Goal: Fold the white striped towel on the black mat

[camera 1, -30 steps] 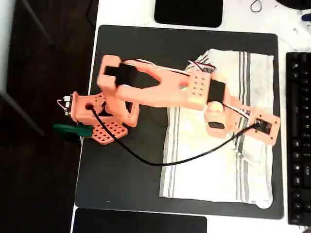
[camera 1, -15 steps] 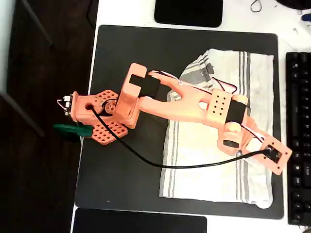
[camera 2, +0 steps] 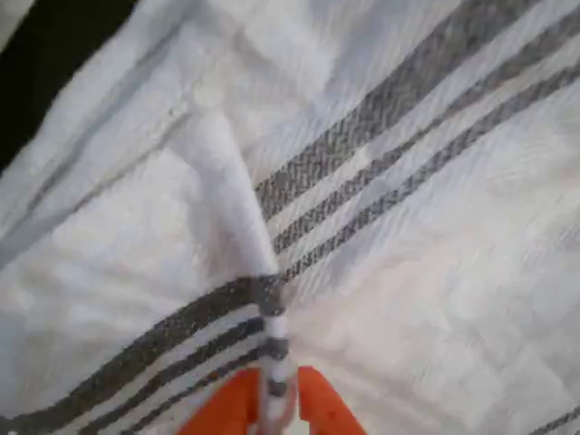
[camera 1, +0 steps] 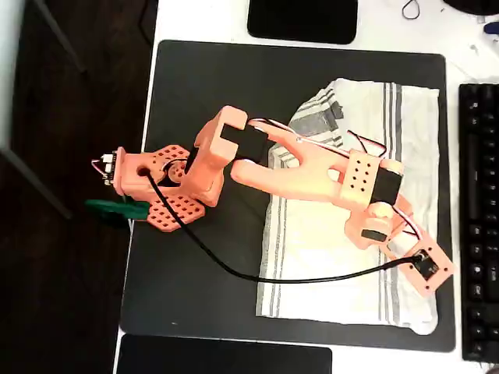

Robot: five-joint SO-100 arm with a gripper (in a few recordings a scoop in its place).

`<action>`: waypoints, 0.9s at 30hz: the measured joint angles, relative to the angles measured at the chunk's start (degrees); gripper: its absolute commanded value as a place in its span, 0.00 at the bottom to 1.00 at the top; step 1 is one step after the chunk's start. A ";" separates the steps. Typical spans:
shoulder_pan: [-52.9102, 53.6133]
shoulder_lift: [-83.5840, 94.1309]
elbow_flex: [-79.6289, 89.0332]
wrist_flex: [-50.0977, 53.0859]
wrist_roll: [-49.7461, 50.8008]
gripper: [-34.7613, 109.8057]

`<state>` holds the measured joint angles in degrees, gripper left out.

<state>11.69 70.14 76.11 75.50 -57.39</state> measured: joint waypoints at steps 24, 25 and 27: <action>-13.18 13.97 4.57 0.00 -0.26 0.24; -14.50 14.15 4.57 0.00 -0.18 0.24; -17.40 14.15 4.31 -0.09 0.35 0.24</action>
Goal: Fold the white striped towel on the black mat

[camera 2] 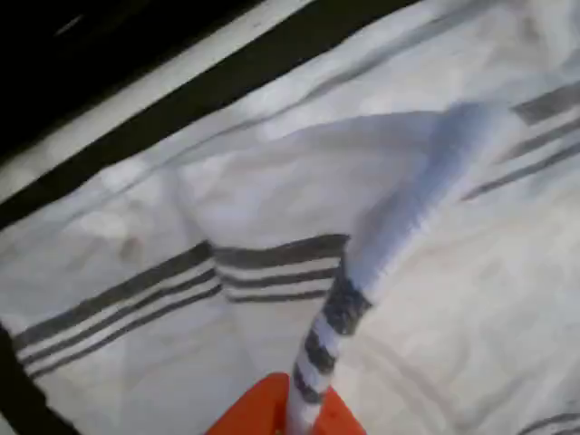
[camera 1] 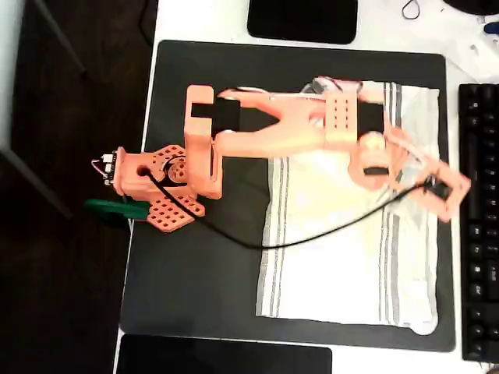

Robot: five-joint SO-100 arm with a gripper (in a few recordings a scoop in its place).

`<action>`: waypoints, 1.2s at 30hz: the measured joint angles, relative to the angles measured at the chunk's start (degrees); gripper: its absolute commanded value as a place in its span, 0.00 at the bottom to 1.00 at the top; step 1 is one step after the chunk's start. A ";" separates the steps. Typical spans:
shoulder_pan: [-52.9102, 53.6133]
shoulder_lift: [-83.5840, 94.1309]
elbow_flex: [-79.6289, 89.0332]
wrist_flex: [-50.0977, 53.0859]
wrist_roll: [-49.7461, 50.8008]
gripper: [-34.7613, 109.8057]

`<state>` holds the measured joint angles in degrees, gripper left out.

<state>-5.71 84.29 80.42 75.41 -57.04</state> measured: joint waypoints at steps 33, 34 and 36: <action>-24.61 -15.47 -15.12 -2.90 -3.87 0.40; -24.61 -15.73 -14.77 -2.90 -5.01 0.40; -24.61 -16.44 -13.97 -2.46 -7.56 0.41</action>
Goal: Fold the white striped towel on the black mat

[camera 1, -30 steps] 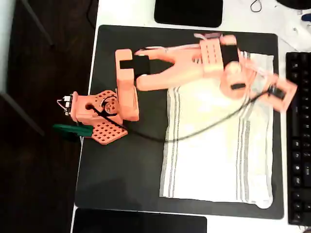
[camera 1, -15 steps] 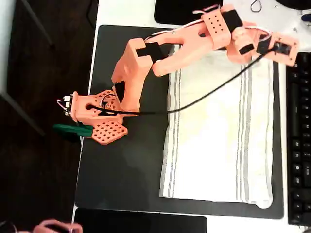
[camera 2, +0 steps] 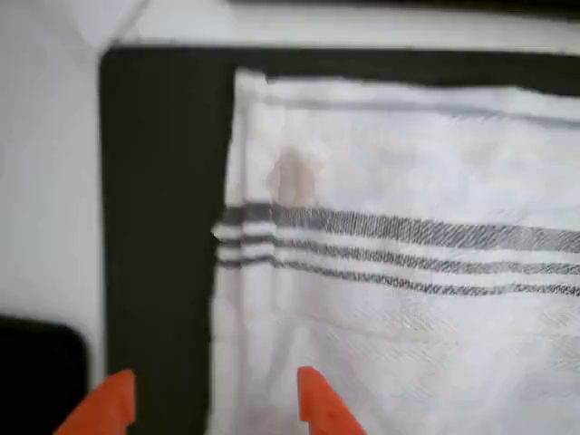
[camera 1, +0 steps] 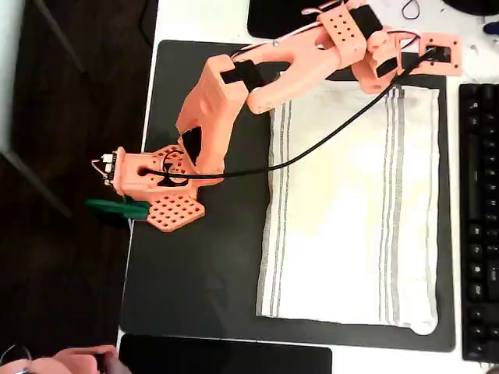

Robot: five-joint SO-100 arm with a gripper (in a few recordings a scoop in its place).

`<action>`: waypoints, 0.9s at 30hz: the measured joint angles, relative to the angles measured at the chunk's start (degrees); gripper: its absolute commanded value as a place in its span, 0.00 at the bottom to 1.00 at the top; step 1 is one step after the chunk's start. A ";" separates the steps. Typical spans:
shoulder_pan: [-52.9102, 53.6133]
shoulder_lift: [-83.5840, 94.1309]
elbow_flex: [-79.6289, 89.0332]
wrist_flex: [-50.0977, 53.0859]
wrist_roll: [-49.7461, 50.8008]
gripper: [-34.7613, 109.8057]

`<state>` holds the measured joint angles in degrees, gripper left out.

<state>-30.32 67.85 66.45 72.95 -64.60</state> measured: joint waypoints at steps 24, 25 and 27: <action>-3.78 -9.58 5.01 -4.92 0.53 0.41; -3.78 -9.84 5.01 -5.71 0.53 0.40; -3.78 -10.20 5.01 -6.59 0.53 0.39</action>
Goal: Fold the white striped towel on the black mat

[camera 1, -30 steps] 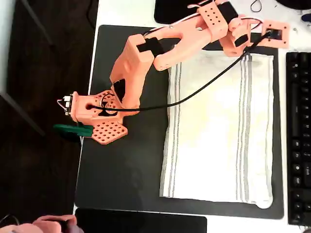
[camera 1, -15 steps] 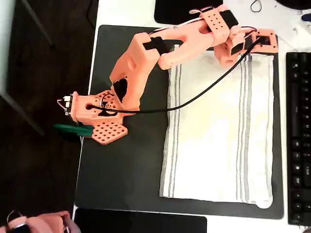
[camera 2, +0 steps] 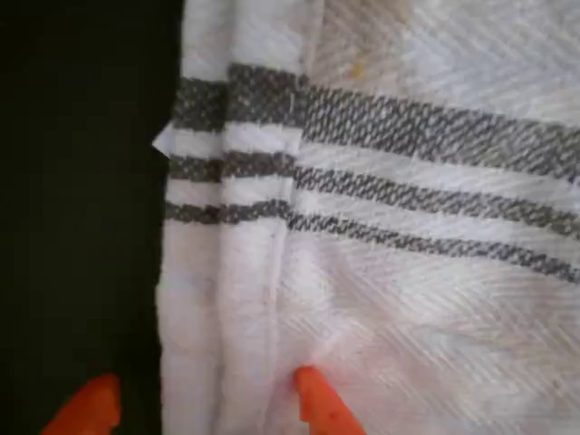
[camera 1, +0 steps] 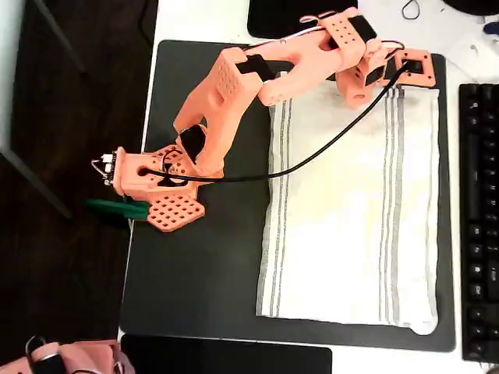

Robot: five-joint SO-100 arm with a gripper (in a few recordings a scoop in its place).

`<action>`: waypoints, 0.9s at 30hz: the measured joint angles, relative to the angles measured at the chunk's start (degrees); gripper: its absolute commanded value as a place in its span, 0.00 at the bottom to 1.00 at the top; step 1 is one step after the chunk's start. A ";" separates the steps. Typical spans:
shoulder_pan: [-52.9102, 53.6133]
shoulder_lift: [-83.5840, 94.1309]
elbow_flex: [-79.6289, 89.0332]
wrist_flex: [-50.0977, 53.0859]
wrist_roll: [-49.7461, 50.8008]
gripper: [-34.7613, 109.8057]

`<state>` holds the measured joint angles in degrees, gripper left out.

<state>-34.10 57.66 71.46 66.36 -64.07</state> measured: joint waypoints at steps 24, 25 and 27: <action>0.35 1.32 -5.71 6.68 3.96 0.24; 0.35 1.85 -6.06 7.56 3.96 0.24; 0.35 2.72 -7.38 9.23 4.31 0.24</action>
<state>-33.75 60.38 64.07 75.59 -59.77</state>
